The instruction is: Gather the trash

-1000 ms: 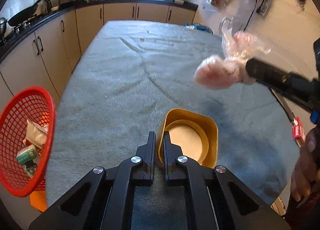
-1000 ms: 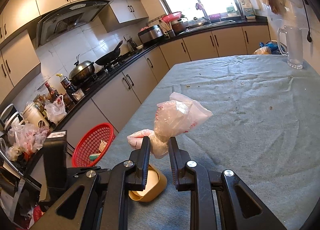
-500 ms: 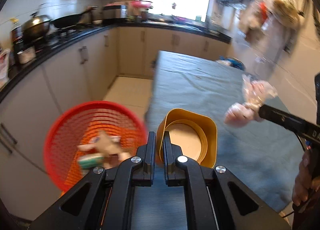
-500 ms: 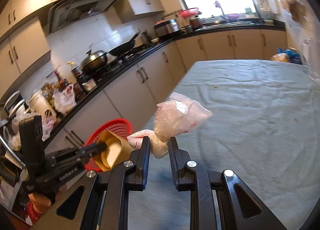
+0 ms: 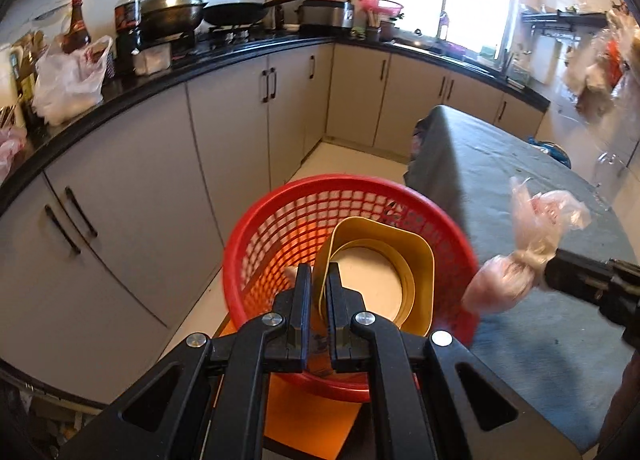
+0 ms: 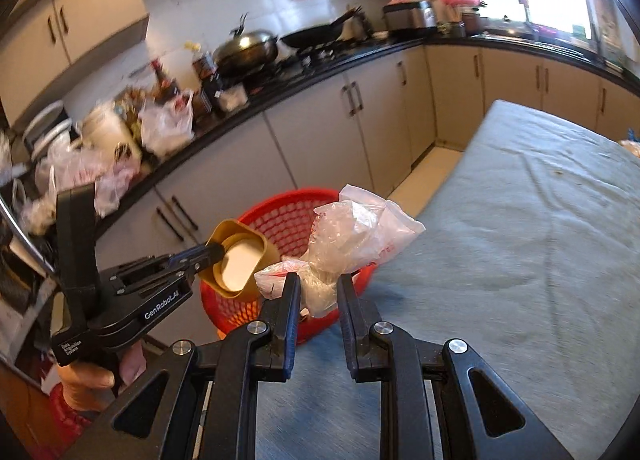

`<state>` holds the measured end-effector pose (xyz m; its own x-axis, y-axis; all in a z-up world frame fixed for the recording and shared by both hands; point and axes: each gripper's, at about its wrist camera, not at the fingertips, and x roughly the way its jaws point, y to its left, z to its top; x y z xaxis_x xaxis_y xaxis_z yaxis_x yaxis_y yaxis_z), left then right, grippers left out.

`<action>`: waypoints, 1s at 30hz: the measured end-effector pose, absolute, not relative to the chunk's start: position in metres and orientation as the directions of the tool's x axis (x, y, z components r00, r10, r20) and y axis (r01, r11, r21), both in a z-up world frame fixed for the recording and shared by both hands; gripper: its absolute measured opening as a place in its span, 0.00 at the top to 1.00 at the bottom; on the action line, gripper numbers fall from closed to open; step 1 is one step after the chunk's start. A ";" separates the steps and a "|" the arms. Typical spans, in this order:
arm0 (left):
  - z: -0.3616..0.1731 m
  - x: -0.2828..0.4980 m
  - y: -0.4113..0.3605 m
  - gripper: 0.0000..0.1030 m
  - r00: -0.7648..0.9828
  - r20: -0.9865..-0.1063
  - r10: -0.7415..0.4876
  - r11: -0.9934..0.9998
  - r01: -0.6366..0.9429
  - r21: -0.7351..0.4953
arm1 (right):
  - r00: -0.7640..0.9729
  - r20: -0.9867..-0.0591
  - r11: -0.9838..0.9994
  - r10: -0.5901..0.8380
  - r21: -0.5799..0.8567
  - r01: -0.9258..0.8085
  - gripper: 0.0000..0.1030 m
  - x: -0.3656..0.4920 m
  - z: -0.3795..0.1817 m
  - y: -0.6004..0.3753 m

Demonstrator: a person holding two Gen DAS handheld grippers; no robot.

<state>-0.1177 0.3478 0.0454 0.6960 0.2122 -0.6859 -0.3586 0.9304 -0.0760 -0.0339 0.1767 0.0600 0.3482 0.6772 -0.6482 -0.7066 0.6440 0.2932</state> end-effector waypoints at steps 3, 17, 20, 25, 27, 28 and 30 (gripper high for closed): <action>0.039 -0.117 0.353 0.94 0.690 -0.690 0.219 0.927 -0.369 -0.074 | 0.345 -0.683 0.638 0.644 0.230 -0.735 0.80 -0.039 0.050 0.197; 0.038 -0.121 0.346 0.61 0.701 -0.665 0.257 0.916 -0.396 -0.063 | 0.386 -0.692 0.665 0.610 0.182 -0.724 0.62 -0.038 0.050 0.181; 0.042 -0.122 0.333 0.51 0.706 -0.648 0.284 0.916 -0.399 -0.034 | 0.406 -0.677 0.690 0.614 0.211 -0.692 0.61 -0.037 0.052 0.162; 0.049 -0.126 0.313 0.38 0.719 -0.616 0.323 0.910 -0.415 -0.008 | 0.446 -0.660 0.727 0.605 0.229 -0.647 0.46 -0.037 0.056 0.133; 0.051 -0.128 0.306 0.30 0.720 -0.604 0.342 0.903 -0.430 0.000 | 0.460 -0.659 0.741 0.595 0.229 -0.631 0.41 -0.038 0.056 0.122; 0.053 -0.130 0.302 0.28 0.725 -0.594 0.349 0.901 -0.434 0.000 | 0.468 -0.658 0.748 0.590 0.228 -0.623 0.37 -0.040 0.056 0.117; 0.056 -0.133 0.293 0.18 0.728 -0.579 0.368 0.895 -0.446 0.007 | 0.484 -0.655 0.761 0.580 0.225 -0.608 0.32 -0.043 0.056 0.107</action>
<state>-0.1330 0.2929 0.0558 0.7276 0.3675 -0.5793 -0.4462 0.8949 0.0074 -0.0432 0.1075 0.0559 0.4841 0.5802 -0.6550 -0.6082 0.7613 0.2248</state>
